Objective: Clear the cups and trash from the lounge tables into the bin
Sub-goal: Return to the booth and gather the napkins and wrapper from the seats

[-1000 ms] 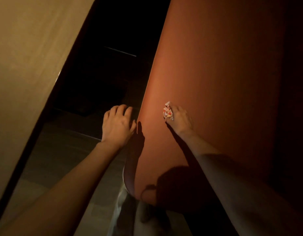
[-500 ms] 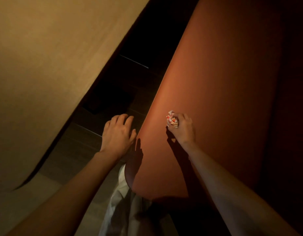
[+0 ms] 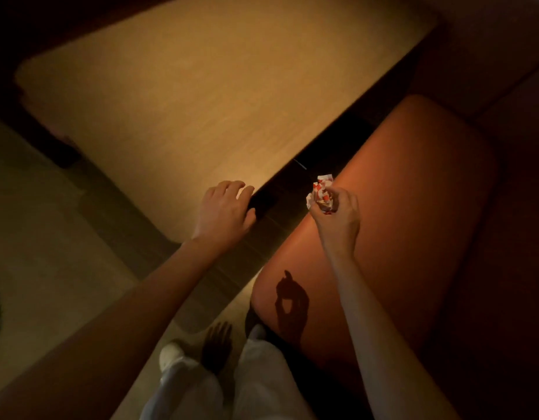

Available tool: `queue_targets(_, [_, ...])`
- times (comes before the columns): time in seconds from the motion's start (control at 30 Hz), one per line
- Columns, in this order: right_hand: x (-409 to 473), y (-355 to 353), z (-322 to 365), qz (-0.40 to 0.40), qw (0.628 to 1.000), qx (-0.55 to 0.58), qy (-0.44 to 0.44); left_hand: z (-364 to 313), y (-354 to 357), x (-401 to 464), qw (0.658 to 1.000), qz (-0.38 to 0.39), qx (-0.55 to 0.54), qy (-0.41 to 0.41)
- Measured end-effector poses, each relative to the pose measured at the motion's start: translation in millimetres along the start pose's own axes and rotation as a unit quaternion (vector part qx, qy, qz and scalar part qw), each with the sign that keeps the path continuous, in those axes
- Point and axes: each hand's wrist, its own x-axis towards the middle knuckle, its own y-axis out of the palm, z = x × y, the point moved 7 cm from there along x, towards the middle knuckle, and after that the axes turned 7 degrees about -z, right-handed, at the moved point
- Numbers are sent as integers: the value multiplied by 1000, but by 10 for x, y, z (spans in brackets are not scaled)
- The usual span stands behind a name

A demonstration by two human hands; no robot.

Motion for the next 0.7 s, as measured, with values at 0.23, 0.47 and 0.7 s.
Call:
queue_targets(0.23, [-738, 677, 1161, 58, 989, -21, -133, 1475, -647, -723, 993, -28, 22, -115])
queue_targets(0.47, [-1664, 1849, 2196, 117, 973, -58, -190, 3148, -1051, -1497, 981, -32, 30, -190])
queue_targets(0.7, [-2179, 2914, 2843, 185, 963, -72, -183, 4373, -1209, -1827, 974, 2, 38, -222])
